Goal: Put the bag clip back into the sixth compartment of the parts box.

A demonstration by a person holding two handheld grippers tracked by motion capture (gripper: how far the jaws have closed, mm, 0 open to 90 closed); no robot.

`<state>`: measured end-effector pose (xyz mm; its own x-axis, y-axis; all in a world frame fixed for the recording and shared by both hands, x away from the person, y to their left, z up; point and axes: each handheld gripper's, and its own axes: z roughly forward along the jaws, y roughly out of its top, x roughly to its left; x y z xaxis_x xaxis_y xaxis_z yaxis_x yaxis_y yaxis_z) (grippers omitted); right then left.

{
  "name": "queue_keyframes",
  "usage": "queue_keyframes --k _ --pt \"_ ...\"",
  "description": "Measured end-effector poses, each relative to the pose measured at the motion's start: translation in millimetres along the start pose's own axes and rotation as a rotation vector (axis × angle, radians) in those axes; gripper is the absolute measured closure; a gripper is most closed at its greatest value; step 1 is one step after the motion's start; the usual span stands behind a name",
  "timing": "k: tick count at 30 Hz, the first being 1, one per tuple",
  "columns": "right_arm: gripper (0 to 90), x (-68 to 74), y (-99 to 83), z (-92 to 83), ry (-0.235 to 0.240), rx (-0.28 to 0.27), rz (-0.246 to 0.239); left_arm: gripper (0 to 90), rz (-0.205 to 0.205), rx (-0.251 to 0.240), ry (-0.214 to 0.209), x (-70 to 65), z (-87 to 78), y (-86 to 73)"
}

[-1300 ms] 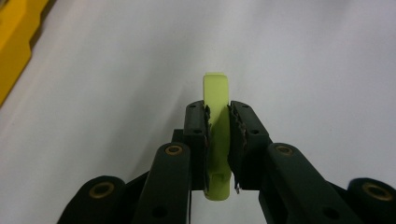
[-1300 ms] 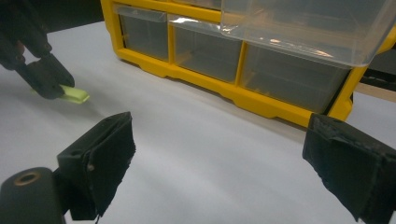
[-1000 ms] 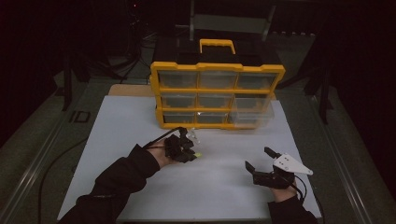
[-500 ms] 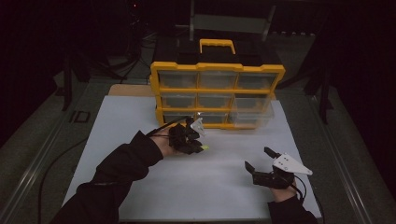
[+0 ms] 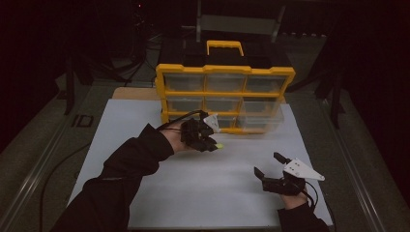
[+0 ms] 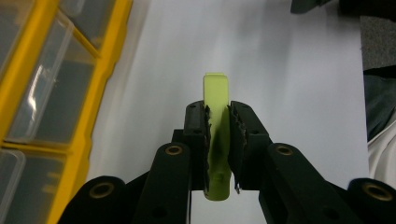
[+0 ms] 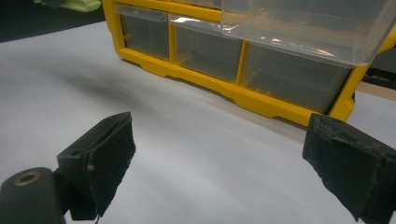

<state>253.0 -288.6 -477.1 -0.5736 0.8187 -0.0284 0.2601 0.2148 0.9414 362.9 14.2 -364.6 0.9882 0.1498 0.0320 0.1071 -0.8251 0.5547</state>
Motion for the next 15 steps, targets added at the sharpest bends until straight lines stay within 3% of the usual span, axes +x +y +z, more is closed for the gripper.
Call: queue_keyframes --k 9,15 --pt "8.7 0.3 0.3 -0.2 -0.003 -0.002 -0.005 78.6 0.048 -0.015 0.010 1.0 -12.8 21.1" --pt "8.7 0.5 0.6 -0.4 0.001 -0.001 -0.002 78.6 0.052 -0.027 0.023 7.7 -22.6 34.9"
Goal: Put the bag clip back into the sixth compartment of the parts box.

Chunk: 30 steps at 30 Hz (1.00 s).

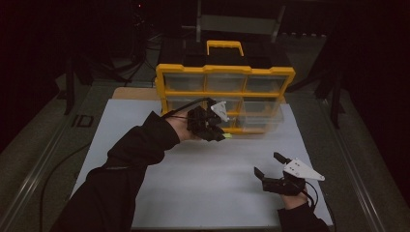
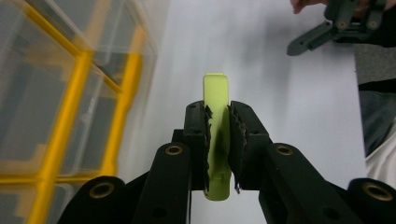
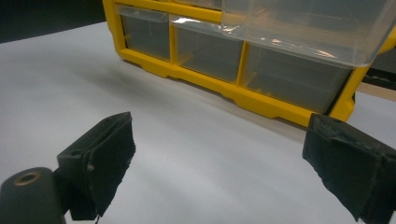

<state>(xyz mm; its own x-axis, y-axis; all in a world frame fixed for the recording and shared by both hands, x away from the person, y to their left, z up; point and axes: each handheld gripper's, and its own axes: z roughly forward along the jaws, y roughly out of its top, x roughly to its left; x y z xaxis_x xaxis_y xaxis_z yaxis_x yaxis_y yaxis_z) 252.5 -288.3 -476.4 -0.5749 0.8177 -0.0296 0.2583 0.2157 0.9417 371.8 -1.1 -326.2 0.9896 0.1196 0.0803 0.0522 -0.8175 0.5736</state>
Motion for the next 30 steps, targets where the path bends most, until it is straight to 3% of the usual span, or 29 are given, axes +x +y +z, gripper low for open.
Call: queue_keyframes --k 9,23,30 --pt "8.7 -0.1 0.1 -0.3 -0.001 -0.002 0.002 78.6 0.013 0.005 0.004 10.8 -9.1 16.9" --pt "8.7 -0.2 0.6 -1.3 0.000 -0.007 -0.001 78.6 0.042 -0.049 0.015 19.3 -23.1 46.3" --pt "8.7 -0.6 0.0 -1.0 0.002 -0.008 0.001 78.6 0.057 -0.052 0.025 24.6 -23.6 63.4"
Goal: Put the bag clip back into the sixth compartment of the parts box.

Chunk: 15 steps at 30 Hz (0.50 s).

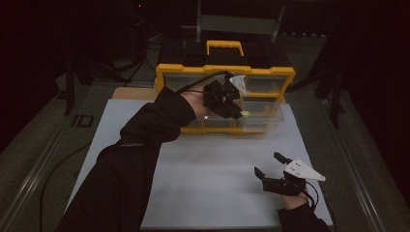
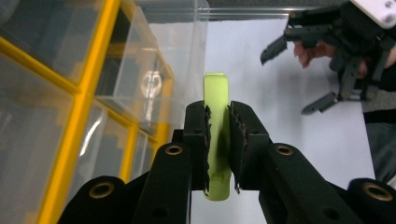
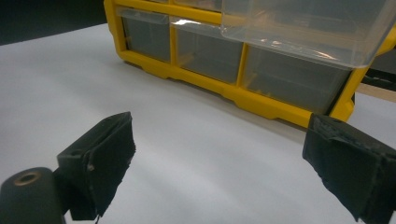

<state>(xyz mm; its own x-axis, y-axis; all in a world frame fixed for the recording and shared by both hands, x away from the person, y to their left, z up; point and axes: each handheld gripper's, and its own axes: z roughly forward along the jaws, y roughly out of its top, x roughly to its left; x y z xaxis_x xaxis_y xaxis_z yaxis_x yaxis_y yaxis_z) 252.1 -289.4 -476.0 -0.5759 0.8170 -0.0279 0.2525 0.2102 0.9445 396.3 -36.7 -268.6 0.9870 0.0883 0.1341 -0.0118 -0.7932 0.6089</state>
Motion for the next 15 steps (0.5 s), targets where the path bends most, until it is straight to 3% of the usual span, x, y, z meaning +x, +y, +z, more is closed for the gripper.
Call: queue_keyframes --k 5,15 --pt "8.7 -0.1 0.0 0.1 0.000 0.000 0.001 78.6 0.017 -0.018 0.014 5.8 0.2 11.9" --pt "8.7 -1.0 0.0 -0.4 -0.002 -0.001 0.001 78.6 -0.004 -0.099 0.009 20.2 4.4 33.1"
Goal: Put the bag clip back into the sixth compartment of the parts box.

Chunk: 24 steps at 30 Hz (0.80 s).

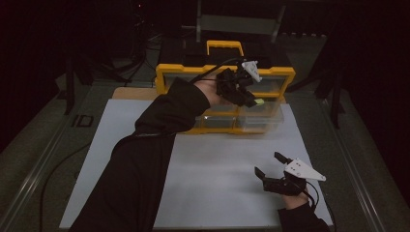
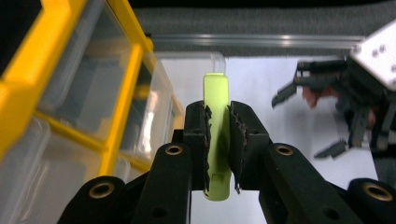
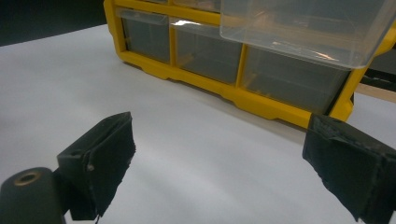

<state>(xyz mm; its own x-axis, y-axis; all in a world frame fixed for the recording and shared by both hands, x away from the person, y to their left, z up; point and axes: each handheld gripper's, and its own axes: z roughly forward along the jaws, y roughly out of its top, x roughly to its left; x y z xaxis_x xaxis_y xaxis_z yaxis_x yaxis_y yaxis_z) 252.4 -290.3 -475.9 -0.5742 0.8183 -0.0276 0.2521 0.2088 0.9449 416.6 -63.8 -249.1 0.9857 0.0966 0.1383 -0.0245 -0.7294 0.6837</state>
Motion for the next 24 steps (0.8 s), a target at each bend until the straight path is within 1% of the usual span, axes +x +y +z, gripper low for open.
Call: queue_keyframes --k 1,4,5,6,9,10,12,13,14,16,17,19,20,21,22,24 --pt "8.8 -0.3 -0.2 0.2 0.001 0.001 0.001 78.6 -0.003 -0.010 0.000 1.8 2.4 3.8" --pt "8.7 -0.5 -0.3 0.0 0.002 0.002 0.004 78.6 -0.007 -0.016 -0.001 4.1 5.5 6.6" --pt "8.8 -0.6 -0.2 -0.1 0.002 0.001 0.005 78.5 -0.011 -0.021 0.007 6.4 9.1 8.7" --pt "8.8 -0.6 -0.2 -0.2 0.002 0.001 0.005 78.5 -0.011 -0.021 0.007 6.4 9.1 8.7" --pt "8.7 -0.7 -0.3 -0.2 0.003 0.000 0.005 78.5 -0.031 -0.038 0.001 11.3 14.1 10.8" --pt "8.7 -1.0 -0.3 -0.3 0.002 -0.001 0.008 78.5 -0.040 -0.054 0.003 14.0 18.7 11.8" --pt "8.8 -1.2 -0.3 -0.5 0.001 -0.002 0.008 78.5 -0.041 -0.051 -0.001 15.2 20.4 12.0" --pt "8.7 -1.3 -0.3 -0.6 0.000 -0.002 0.008 78.5 -0.047 -0.049 0.004 17.1 25.7 12.2" --pt "8.7 -1.3 -0.3 -0.6 0.000 -0.002 0.008 78.5 -0.047 -0.049 0.004 17.1 25.7 12.2" --pt "8.7 -2.2 -0.3 -1.0 0.001 -0.006 0.010 78.5 -0.051 -0.043 0.008 18.5 31.6 12.3" --pt "8.7 -2.5 -0.2 -1.4 0.001 -0.008 0.013 78.5 -0.065 -0.045 0.010 20.9 36.0 12.0" --pt "8.7 -2.7 -0.1 -1.7 0.002 -0.009 0.015 78.5 -0.065 -0.045 0.010 20.9 36.0 12.0" --pt "8.7 -2.8 0.1 -2.0 0.000 -0.008 0.018 78.5 -0.083 -0.040 0.016 24.1 41.8 10.8" --pt "8.7 -3.1 0.1 -2.1 0.000 -0.009 0.017 78.5 -0.091 -0.034 0.011 25.2 44.6 10.2" --pt "8.7 -3.2 0.1 -2.1 0.001 -0.010 0.018 78.5 -0.092 -0.032 0.016 25.4 46.8 9.9" --pt "8.7 -3.3 0.1 -2.2 0.000 -0.011 0.017 78.5 -0.102 -0.025 0.006 26.9 51.8 9.3"
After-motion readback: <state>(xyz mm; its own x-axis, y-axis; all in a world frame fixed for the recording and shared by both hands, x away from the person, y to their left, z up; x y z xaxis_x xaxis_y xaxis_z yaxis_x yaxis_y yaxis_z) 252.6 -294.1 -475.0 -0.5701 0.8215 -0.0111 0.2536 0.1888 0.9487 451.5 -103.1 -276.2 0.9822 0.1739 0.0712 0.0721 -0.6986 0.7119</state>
